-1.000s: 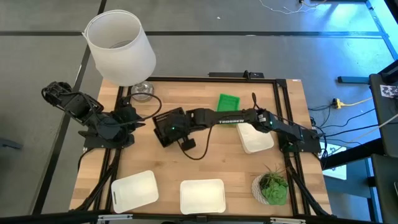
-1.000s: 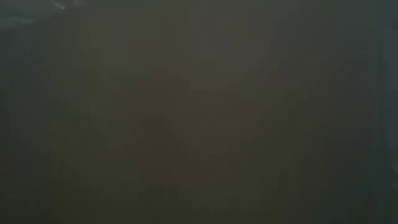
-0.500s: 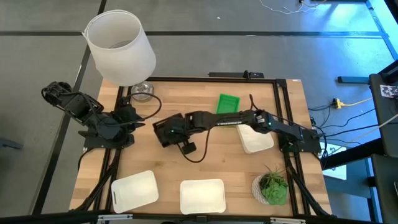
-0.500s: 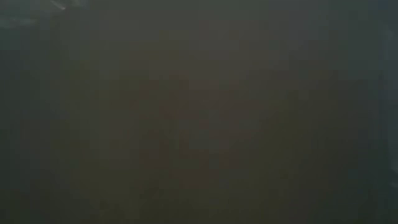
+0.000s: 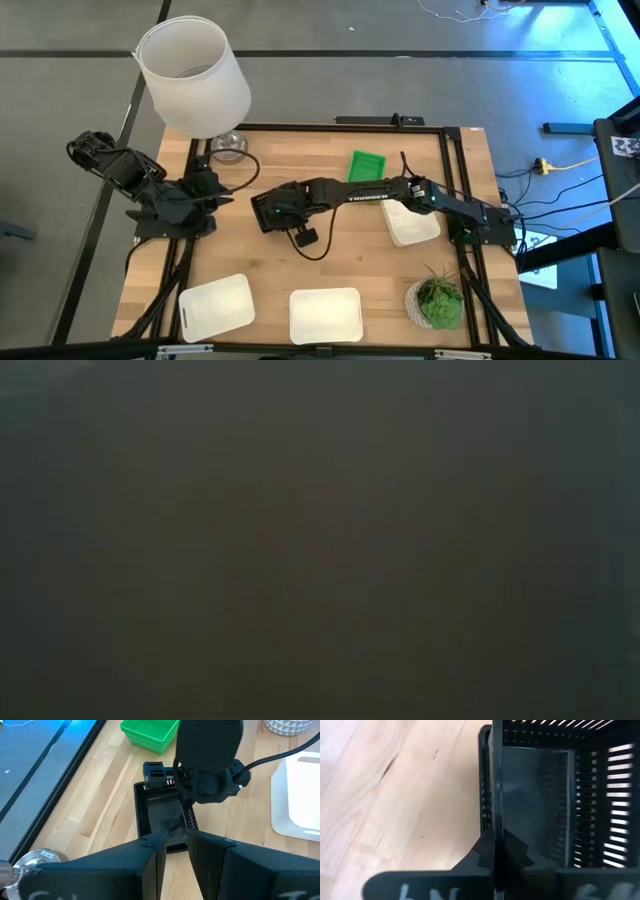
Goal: Stack baskets by color
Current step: Stack the top black bin on top of the bottom black bin
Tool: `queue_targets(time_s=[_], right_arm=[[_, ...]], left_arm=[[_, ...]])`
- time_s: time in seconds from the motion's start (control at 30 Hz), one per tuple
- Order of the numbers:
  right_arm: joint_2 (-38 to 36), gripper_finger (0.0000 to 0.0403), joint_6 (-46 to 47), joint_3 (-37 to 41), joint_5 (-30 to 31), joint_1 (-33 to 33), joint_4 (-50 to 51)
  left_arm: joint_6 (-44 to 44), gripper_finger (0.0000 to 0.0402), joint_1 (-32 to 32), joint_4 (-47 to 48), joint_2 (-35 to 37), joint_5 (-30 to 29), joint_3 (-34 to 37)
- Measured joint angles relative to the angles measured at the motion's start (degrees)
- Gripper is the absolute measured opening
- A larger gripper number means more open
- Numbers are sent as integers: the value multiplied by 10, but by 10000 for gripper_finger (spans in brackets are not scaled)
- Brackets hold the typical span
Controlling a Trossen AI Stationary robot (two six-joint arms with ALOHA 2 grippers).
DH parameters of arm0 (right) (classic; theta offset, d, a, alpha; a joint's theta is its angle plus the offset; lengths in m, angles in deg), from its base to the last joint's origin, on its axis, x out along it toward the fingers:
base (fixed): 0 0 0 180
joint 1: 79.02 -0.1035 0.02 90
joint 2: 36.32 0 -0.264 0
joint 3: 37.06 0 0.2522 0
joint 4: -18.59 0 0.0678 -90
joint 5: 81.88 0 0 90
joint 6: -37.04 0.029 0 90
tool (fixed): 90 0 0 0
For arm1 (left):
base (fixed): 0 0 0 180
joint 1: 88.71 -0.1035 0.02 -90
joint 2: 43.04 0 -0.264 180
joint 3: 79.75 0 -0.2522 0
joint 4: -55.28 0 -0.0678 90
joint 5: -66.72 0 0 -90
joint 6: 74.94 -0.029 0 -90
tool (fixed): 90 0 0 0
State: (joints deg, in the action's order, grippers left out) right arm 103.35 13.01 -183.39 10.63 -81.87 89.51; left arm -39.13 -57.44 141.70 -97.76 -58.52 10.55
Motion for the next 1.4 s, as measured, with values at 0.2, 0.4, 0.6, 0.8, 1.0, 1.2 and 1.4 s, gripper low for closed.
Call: queue_targets(time_s=[0.2,0.4,0.6,0.8,1.0,1.2,1.4], right_arm=[[3,12,32,0,-1,0,-9],[5,45,83,0,7,4,-25],[5,61,41,0,8,4,-52],[4,66,24,0,9,3,-55],[4,66,23,0,9,3,-55],[3,38,19,0,9,3,-50],[3,18,32,-1,9,4,-65]], left_arm=[[0,71,0,4,0,5,0],[0,71,0,19,0,7,0],[0,71,0,19,0,7,0],[0,71,0,20,0,7,0],[0,71,0,25,0,7,0],[0,71,0,29,0,17,0],[1,71,0,29,0,19,0]])
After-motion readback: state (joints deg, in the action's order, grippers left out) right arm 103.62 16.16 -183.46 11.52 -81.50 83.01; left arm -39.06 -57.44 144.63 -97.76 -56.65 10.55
